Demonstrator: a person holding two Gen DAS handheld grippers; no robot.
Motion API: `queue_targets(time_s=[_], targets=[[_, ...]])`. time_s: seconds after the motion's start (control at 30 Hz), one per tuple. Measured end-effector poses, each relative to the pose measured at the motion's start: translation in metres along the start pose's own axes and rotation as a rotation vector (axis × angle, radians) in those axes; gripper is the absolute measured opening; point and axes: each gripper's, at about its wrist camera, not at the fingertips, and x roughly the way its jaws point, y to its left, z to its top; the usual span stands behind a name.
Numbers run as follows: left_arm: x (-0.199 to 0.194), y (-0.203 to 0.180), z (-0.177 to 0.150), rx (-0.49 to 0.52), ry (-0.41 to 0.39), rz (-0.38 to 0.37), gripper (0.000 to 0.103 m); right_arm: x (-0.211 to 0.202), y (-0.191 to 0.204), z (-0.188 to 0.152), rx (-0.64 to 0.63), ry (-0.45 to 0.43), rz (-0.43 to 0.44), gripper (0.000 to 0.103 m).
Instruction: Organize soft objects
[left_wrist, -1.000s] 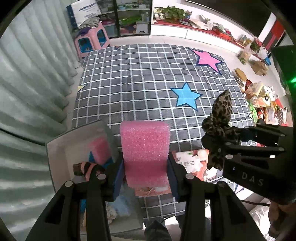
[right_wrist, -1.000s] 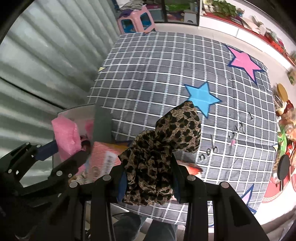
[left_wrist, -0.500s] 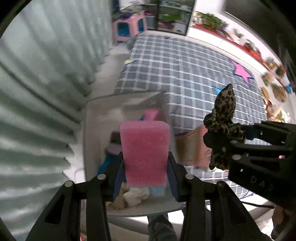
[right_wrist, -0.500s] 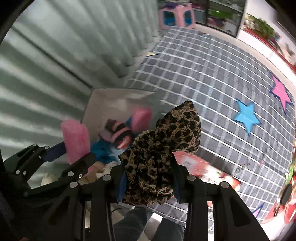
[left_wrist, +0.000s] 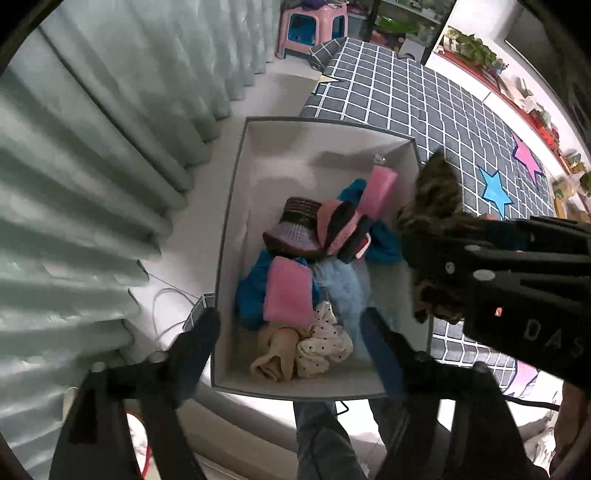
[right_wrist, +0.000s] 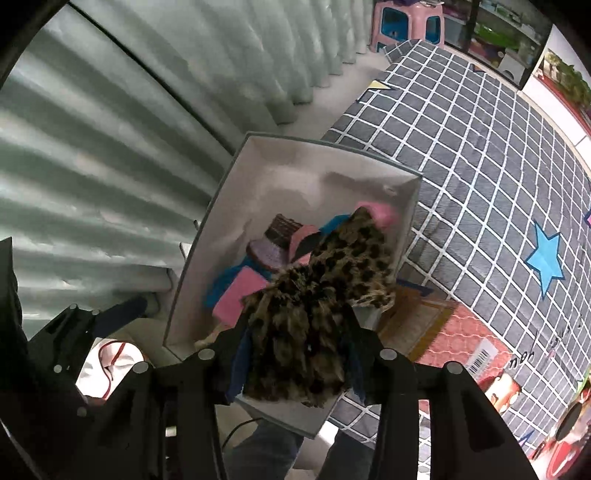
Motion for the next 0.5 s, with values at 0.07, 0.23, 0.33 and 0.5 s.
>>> queue_targets(time_s=[0.07, 0.23, 0.33, 0.5], targets=[[0.005, 0.001, 0.0, 0.002, 0.02, 0.013, 0.087, 0.001, 0.001, 0.001, -0.002, 0.001, 0.001, 0.071], [0.013, 0.002, -0.001, -0.02, 0.036, 0.001, 0.087, 0.0, -0.002, 0.002, 0.007, -0.013, -0.011, 0.083], [0.012, 0.007, -0.002, -0.045, 0.01, 0.031, 0.087, 0.0, -0.006, 0.001, 0.021, -0.012, -0.011, 0.103], [0.025, 0.011, -0.004, -0.068, 0.081, -0.028, 0.087, -0.002, -0.006, 0.0, 0.019, -0.011, -0.005, 0.103]])
